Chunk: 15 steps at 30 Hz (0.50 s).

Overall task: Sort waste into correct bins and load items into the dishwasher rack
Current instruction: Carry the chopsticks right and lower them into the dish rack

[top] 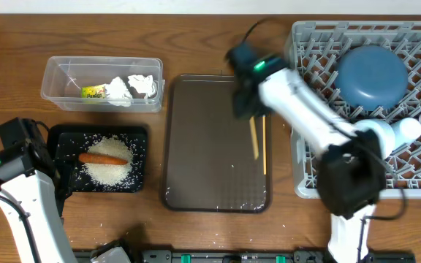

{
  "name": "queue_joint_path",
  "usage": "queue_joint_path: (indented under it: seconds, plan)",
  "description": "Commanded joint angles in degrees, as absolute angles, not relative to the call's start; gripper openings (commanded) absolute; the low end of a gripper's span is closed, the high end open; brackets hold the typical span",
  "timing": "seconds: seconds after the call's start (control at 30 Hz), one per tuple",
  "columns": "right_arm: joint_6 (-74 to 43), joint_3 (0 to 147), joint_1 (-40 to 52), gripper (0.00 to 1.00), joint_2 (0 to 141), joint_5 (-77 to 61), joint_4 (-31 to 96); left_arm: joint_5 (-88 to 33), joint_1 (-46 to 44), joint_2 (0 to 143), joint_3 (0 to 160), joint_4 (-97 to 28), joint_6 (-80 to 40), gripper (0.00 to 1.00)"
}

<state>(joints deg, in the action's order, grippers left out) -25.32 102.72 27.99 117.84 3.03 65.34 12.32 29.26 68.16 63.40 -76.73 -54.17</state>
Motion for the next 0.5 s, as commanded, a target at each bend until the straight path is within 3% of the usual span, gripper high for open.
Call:
queue_joint_path:
  seconds: [0.0,0.27,0.47]
  plan:
    - [-16.3,108.2,22.0,0.01,111.1,3.6,66.5,12.6,29.6,68.5,63.4,-77.1,-54.1,0.98]
    - [-3.0,109.6,5.6,0.01,108.4,-1.2,66.0,12.7,29.6,68.5,63.4,-77.1,-54.1,0.98]
    - [0.0,108.5,0.6,0.01,111.7,-8.4,64.6,12.6,29.6,68.5,63.4,-77.1,-54.1,0.98]
